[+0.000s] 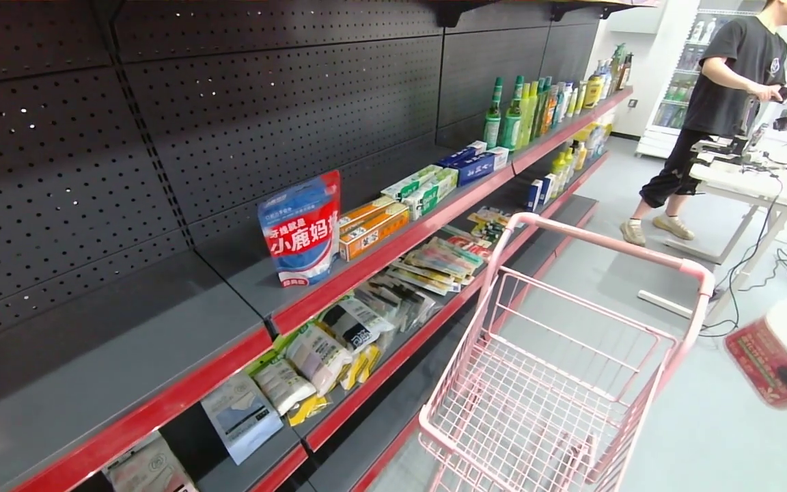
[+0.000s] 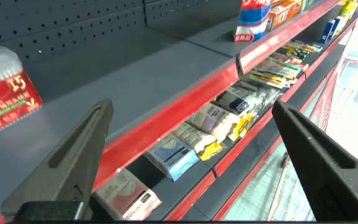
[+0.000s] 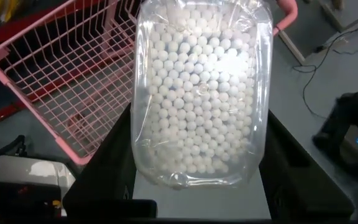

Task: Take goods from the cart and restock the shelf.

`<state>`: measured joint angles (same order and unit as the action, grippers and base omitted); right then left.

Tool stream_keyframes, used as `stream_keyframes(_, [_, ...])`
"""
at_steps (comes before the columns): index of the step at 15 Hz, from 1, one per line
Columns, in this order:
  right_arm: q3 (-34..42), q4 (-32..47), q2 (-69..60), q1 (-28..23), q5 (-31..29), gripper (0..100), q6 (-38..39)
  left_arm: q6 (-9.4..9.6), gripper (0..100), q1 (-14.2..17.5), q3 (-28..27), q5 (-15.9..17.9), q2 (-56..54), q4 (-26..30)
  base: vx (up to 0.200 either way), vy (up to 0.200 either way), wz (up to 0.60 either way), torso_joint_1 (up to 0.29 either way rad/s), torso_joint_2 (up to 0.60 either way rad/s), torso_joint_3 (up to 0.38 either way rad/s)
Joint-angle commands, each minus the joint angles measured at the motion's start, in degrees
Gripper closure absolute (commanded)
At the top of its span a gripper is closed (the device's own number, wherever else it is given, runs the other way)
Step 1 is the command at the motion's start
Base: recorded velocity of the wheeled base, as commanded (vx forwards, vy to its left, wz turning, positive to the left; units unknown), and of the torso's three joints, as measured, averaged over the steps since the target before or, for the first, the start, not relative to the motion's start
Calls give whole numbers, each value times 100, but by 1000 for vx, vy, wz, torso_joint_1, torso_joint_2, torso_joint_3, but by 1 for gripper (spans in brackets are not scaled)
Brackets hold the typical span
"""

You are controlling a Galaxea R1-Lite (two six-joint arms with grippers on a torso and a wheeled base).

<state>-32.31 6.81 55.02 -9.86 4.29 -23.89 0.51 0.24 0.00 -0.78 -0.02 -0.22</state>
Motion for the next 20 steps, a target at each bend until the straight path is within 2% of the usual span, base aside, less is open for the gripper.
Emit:
stream_keyframes(1, [-21,-5,71,2,2,100,-10,2,0,2,0,-1,2,-4,0,0,0,159,-344,-168])
stream_keyframes(14, [-109,-22,308,46,2,100,-19,2,0,2,0,-1,2,-4,0,0,0,130,-265,-138])
stream_keyframes(20, [-30,-22,326,55,10,100,-19,2,0,2,0,-1,2,-4,0,0,600,7,-6,-1])
